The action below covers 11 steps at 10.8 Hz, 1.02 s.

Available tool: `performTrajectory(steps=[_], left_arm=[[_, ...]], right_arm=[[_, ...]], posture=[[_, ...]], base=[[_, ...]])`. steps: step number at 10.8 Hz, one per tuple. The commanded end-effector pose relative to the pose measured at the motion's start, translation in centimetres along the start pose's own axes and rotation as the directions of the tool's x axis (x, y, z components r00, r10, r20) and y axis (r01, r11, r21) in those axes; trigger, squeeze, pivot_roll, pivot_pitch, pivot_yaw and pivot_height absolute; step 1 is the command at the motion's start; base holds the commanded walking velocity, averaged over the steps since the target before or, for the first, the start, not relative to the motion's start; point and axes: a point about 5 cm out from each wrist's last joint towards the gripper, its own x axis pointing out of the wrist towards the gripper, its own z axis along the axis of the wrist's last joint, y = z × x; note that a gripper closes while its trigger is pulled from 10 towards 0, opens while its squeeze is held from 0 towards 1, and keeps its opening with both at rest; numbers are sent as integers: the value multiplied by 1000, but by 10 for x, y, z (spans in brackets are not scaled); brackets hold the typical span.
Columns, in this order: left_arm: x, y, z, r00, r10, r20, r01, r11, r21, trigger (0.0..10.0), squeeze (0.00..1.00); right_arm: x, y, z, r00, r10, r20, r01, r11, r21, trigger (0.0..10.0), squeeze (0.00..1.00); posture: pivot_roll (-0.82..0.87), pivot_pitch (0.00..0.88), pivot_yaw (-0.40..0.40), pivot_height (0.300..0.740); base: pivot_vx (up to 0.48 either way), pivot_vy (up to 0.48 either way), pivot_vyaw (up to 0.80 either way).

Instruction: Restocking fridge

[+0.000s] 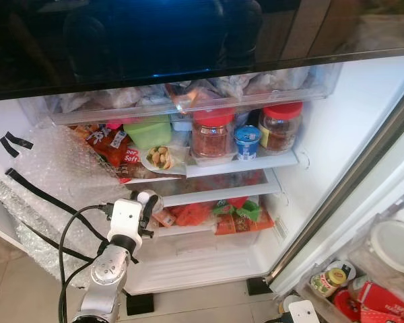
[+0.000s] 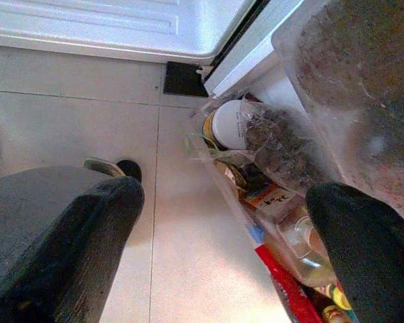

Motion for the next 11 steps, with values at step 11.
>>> performTrajectory(steps=[11], left_arm=[[7,2,3,999,-4,36,3,1000,27,10000,0]], right_arm=[[0,10,1,998,56,5,-56,998,19,10000,0]], posture=[[-105,81,23,700]], base=[[0,0,0]])
